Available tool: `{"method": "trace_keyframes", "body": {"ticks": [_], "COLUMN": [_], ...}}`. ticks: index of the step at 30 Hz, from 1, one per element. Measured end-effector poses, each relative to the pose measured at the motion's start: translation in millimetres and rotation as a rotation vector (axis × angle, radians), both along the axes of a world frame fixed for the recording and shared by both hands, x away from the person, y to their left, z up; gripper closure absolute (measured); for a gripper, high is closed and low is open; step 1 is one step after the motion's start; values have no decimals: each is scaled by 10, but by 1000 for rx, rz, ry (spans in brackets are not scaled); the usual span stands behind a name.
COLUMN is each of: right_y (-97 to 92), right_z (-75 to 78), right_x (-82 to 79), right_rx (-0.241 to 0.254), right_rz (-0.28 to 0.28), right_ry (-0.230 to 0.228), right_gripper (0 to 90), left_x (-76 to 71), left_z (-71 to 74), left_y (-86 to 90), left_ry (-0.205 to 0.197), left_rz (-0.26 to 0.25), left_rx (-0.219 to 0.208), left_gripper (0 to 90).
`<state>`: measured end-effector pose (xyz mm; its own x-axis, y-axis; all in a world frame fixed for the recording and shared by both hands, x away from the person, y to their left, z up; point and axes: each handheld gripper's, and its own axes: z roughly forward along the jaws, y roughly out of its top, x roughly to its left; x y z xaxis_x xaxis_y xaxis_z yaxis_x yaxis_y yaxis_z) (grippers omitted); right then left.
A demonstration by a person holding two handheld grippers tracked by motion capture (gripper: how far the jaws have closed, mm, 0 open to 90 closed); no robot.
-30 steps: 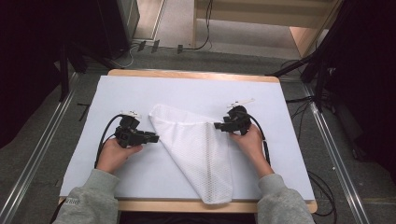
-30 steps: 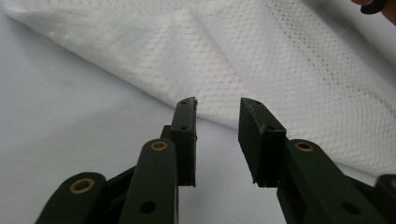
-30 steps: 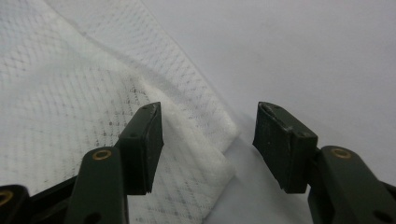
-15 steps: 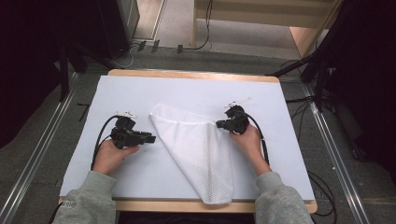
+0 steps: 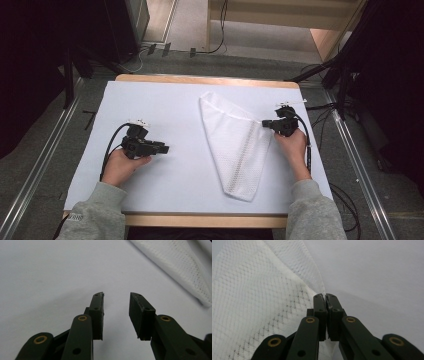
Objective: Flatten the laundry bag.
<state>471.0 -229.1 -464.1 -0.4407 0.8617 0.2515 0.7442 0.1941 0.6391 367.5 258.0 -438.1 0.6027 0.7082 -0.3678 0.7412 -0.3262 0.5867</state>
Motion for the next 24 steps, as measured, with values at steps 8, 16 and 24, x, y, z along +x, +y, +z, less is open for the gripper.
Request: {"method": "trace_keyframes", "body": {"ticks": [8, 16, 24], "right_y": [-60, -136, -114], "right_z": [94, 11, -70], "right_x": [-96, -214, -200], "right_rx": [1, -19, -22], "right_rz": [-20, -48, -20], "right_ry": [-46, -24, 8], "right_gripper": [691, 623, 840], "left_x": [-5, 8, 30], "left_z": [14, 18, 8], "left_y": [27, 17, -5], "left_ry": [-5, -10, -9], "left_rz": [9, 6, 3], "left_rx": [-4, -6, -6], "left_gripper": [645, 634, 626]}}
